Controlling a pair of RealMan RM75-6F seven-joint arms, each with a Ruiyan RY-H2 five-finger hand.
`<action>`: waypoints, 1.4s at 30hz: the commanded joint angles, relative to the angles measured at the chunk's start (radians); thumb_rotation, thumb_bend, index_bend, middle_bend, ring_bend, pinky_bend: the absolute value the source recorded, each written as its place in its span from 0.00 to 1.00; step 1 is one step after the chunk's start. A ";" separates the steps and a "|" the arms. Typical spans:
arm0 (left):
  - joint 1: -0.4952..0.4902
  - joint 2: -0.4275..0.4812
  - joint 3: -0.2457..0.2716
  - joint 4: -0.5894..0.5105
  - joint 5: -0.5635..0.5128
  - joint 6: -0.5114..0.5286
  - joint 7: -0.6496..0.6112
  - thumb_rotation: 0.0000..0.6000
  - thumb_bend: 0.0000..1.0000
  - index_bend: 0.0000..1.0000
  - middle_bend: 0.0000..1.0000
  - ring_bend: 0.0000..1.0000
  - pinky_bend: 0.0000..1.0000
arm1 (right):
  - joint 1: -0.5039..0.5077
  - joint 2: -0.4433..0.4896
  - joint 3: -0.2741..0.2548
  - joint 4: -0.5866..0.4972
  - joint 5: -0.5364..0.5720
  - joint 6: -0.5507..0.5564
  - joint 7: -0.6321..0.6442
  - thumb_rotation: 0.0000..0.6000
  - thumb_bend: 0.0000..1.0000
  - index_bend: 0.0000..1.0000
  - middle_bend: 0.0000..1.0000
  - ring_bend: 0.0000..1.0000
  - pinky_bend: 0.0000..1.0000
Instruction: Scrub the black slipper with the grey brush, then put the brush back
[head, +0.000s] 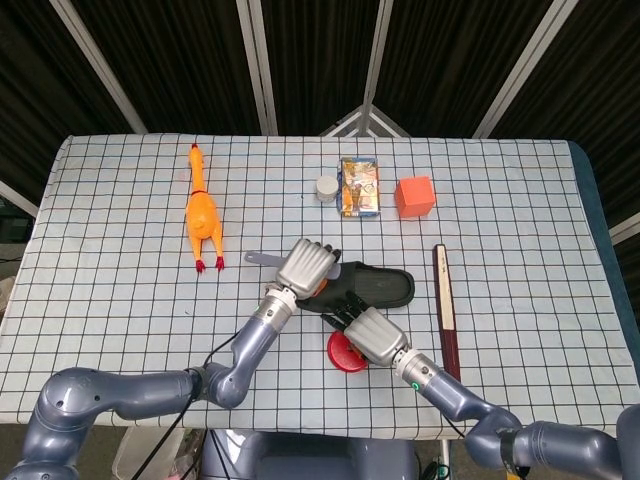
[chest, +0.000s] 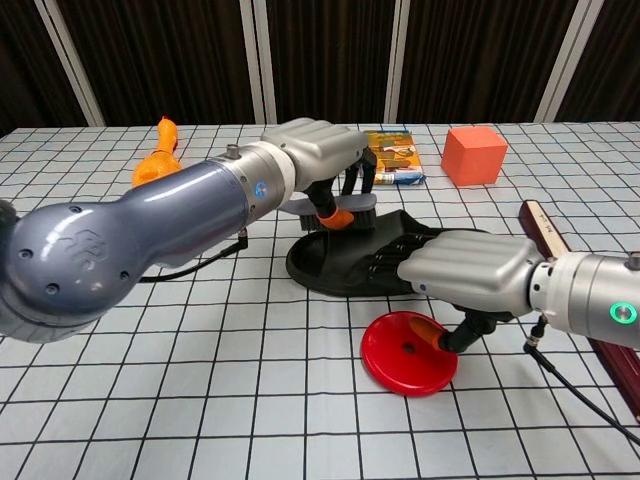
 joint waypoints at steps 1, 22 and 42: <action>-0.018 -0.030 -0.001 0.037 0.015 -0.005 -0.031 1.00 0.58 0.41 0.56 0.49 0.53 | 0.001 0.003 -0.007 -0.002 0.001 0.008 0.000 1.00 0.70 0.00 0.00 0.00 0.04; -0.050 -0.076 0.000 0.146 0.125 -0.022 -0.205 1.00 0.60 0.42 0.55 0.49 0.53 | 0.037 -0.009 -0.029 -0.007 0.044 0.025 -0.032 1.00 0.70 0.00 0.00 0.00 0.04; 0.032 0.108 0.058 -0.094 -0.093 0.000 -0.011 1.00 0.60 0.42 0.56 0.49 0.52 | 0.053 -0.020 -0.055 -0.015 0.071 0.043 -0.052 1.00 0.70 0.00 0.00 0.00 0.04</action>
